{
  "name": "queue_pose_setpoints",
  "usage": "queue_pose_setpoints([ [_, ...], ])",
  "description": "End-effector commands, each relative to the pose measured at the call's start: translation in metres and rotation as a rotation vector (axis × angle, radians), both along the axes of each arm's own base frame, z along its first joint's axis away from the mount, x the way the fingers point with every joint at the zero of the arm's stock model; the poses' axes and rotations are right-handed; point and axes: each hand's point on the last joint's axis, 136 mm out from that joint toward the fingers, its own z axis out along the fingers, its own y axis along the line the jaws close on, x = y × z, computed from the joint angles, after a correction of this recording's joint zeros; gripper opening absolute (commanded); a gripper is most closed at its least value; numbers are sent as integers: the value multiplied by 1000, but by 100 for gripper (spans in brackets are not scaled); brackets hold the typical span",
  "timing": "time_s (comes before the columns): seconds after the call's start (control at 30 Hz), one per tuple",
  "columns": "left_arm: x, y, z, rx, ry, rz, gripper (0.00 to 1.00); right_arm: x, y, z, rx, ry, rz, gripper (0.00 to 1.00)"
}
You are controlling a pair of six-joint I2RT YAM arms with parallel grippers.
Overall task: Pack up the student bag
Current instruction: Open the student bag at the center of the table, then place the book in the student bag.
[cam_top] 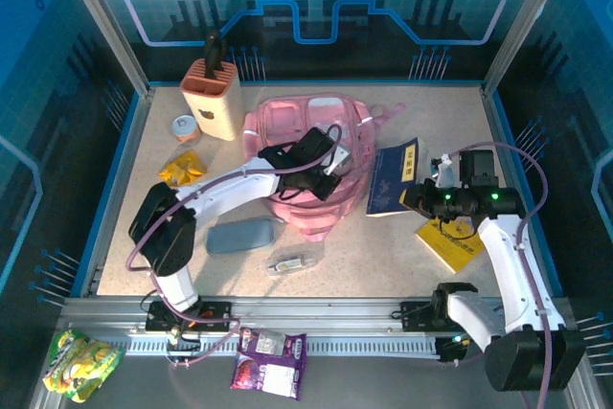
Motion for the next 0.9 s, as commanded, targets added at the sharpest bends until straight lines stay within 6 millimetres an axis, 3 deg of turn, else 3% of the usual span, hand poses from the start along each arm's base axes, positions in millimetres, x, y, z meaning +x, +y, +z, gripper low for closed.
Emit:
queue_pose_setpoints([
  [0.0,10,-5,68,-75,-174,-17,0,-16,2,-9,24,45,17,0],
  [0.23,23,-8,120,-110,-290,-10,0,-22,24,-16,89,57,93,0],
  [0.4,31,-14,153,-182,-347,18,0,-9,60,-15,148,29,182,0],
  [0.67,30,-13,186,-245,-415,25,0,46,113,-17,235,-74,217,1],
  [0.87,30,-8,199,-269,-439,55,0,88,137,-39,223,-91,186,6],
])
